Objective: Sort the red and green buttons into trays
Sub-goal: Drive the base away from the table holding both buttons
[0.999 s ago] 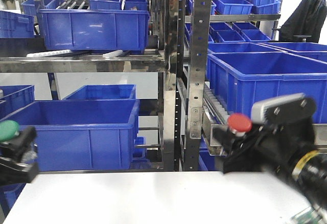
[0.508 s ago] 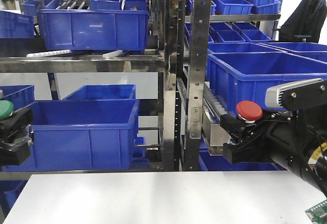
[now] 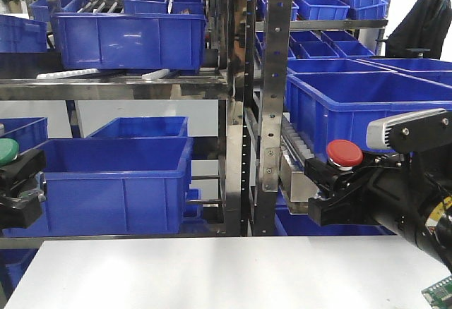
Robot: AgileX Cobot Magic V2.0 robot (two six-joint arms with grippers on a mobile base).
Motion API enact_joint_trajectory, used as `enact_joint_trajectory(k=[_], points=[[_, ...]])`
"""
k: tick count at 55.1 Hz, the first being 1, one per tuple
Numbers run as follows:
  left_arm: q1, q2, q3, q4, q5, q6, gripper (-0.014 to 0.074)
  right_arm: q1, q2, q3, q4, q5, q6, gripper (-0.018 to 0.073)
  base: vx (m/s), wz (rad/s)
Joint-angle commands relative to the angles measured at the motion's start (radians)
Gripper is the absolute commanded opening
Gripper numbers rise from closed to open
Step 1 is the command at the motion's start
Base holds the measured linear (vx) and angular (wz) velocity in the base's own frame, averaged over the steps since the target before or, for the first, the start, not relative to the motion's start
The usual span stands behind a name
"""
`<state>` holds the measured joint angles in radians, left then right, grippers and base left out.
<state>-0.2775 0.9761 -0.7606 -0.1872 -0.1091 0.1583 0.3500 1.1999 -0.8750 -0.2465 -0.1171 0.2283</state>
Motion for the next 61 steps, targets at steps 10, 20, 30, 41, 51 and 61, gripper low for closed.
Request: enact_joint_trajectory(k=[10, 20, 30, 41, 51, 61], points=[[-0.006, -0.014, -0.037, -0.003, -0.084, 0.001, 0.0000, -0.002, -0.029, -0.038, 0.003, -0.083, -0.001, -0.0010, 0.00, 0.00], [-0.006, -0.014, -0.037, -0.003, -0.084, 0.001, 0.0000, -0.002, -0.029, -0.038, 0.003, -0.083, -0.001, -0.0010, 0.00, 0.00], [-0.006, -0.014, -0.035, -0.003, -0.084, 0.001, 0.0000, -0.003, -0.029, -0.038, 0.003, -0.084, -0.001, -0.0010, -0.01, -0.03], [-0.006, -0.014, -0.035, -0.003, -0.083, 0.001, 0.0000, -0.003, -0.029, -0.038, 0.003, -0.082, -0.001, -0.0010, -0.03, -0.04], [-0.006, -0.014, -0.035, -0.003, -0.083, 0.001, 0.0000, -0.003, -0.029, -0.038, 0.003, -0.082, -0.001, -0.0010, -0.06, -0.01], [-0.006, -0.014, -0.035, -0.003, -0.083, 0.001, 0.0000, -0.003, -0.029, -0.038, 0.003, -0.082, -0.001, -0.0010, -0.10, 0.09]])
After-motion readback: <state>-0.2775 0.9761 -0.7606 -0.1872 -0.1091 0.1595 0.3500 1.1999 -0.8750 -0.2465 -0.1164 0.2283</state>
